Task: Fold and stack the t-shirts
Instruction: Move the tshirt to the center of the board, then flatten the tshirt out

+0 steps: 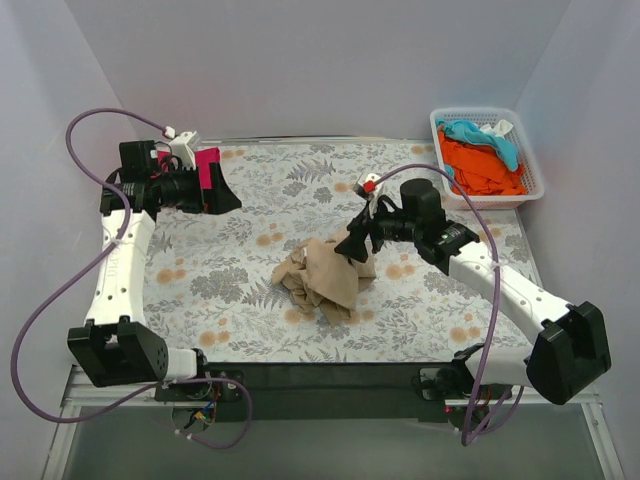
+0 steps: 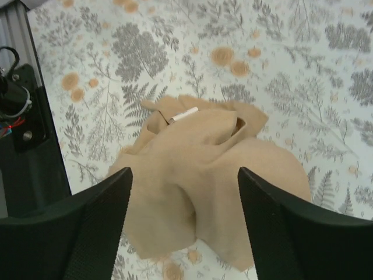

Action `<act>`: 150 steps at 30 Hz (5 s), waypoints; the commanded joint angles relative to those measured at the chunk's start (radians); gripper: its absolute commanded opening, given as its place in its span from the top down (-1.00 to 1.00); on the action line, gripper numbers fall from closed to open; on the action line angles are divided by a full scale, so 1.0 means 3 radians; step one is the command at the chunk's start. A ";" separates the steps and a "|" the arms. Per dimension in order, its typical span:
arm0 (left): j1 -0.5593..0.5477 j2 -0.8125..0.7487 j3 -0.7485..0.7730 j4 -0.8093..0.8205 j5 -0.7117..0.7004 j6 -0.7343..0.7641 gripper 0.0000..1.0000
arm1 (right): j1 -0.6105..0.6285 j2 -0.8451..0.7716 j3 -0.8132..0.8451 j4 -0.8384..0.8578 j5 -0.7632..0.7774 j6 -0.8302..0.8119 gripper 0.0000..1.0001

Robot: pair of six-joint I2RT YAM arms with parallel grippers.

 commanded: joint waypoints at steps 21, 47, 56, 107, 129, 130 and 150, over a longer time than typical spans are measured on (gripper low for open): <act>-0.1343 -0.0174 -0.1596 0.0746 -0.0333 0.0999 -0.62 | 0.0045 -0.0569 -0.1063 -0.0623 0.0011 0.0329 -0.60; -0.0460 0.0394 -0.1315 0.0681 -0.0656 0.0788 1.00 | 0.0045 -0.0329 -0.1274 0.0422 0.0999 0.0141 0.97; 0.0007 -0.0152 -0.1121 0.0240 0.0156 0.1576 0.54 | -0.0231 -0.0074 -0.0186 -0.0008 0.0284 -0.0095 0.97; -0.3339 0.1309 0.0427 0.0834 -0.0805 0.2952 1.00 | -0.2199 0.0219 0.0286 -0.1261 -0.0894 -0.0529 -0.46; -0.1150 0.1519 0.0353 0.1018 -0.0942 0.0272 1.00 | -0.1586 0.0729 -0.0098 -0.0745 -0.0705 -0.0422 -0.45; -0.1139 0.1494 0.0306 0.1023 -0.0932 0.0257 1.00 | -0.1566 0.0846 -0.0047 -0.0724 -0.0649 -0.0412 -0.42; -0.0996 0.1299 0.0188 0.0941 -0.0993 0.0053 1.00 | -0.0870 0.2207 0.0936 -0.0673 0.0763 -0.0360 -0.01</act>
